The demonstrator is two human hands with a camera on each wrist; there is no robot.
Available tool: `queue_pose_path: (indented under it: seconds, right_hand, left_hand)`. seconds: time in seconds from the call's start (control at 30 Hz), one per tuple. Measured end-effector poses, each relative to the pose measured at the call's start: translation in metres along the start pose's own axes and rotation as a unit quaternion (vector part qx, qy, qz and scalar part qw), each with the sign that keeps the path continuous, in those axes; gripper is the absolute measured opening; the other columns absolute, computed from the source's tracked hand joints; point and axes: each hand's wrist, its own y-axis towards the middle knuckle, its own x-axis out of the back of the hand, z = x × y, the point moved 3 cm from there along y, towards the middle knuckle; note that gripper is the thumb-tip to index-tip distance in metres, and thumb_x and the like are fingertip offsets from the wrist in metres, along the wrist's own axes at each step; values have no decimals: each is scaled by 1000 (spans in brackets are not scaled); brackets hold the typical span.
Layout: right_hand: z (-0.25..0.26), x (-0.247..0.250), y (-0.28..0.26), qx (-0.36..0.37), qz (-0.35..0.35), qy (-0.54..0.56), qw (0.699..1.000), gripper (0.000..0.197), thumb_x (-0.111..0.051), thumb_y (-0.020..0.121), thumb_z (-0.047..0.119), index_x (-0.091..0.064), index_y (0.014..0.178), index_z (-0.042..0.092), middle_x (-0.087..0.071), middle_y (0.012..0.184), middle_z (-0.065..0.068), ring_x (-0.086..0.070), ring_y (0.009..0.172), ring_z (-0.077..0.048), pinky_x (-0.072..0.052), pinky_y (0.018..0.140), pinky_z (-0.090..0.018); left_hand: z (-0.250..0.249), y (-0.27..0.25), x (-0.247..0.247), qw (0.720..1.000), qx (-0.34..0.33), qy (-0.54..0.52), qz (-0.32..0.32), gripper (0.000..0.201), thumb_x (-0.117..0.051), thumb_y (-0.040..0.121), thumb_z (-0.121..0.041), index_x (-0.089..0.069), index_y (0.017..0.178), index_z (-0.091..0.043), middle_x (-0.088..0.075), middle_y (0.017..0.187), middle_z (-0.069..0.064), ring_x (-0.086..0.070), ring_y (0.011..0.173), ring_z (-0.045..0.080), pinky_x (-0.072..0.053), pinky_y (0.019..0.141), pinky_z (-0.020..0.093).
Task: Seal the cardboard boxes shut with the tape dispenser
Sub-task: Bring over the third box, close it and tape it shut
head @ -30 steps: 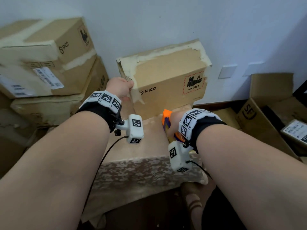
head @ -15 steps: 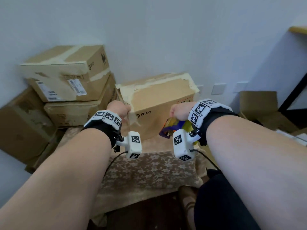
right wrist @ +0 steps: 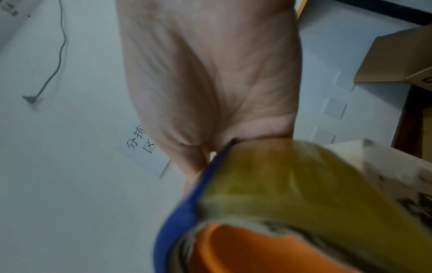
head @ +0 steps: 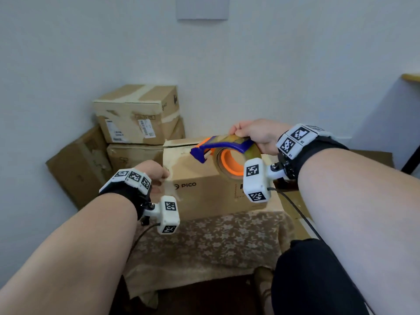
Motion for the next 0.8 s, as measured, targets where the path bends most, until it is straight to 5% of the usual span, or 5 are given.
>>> queue_pose_path:
  seconds: [0.13, 0.33, 0.43, 0.63, 0.8]
  right_hand:
    - [5, -16, 3, 11, -40, -2, 999, 32, -34, 98, 2, -52, 83, 23, -54, 83, -4, -51, 70, -16, -44, 64, -29]
    - [4, -48, 18, 33, -45, -62, 997, 32, -35, 99, 5, -52, 82, 26, -57, 101, -11, -53, 88, -24, -48, 90, -42]
    - [4, -59, 26, 50, -54, -68, 995, 27, -33, 99, 4, -53, 93, 21, -54, 94, -8, -50, 81, -19, -44, 73, -29]
    - [-4, -65, 40, 54, -89, -48, 993, 36, -34, 98, 3, -50, 76, 26, -51, 80, -1, -48, 78, -20, -39, 70, -28]
    - [-4, -65, 47, 53, -121, -21, 991, 35, -34, 98, 6, -52, 76, 27, -52, 78, -1, -49, 76, -19, -44, 79, -36]
  left_hand:
    - [18, -14, 19, 995, 35, -95, -2, 12, -47, 94, 3, -51, 83, 0, -54, 106, 19, -60, 97, 33, -59, 60, 37]
    - [48, -19, 43, 987, 48, -150, -27, 14, -46, 96, 1, -49, 110, 3, -55, 118, 19, -61, 107, 32, -55, 84, 39]
    - [53, -16, 52, 997, 5, -66, -45, 5, -59, 92, -7, -55, 94, -5, -61, 109, 20, -65, 83, 27, -58, 77, 43]
    - [25, -14, 33, 908, -173, 381, -20, 115, -79, 60, -59, -14, 151, -33, -4, 159, 10, -9, 145, 35, -20, 114, 57]
    - [4, -16, -5, 842, -236, 485, -12, 135, -76, 56, -68, 13, 150, -30, 20, 158, 1, 18, 144, 32, -6, 110, 66]
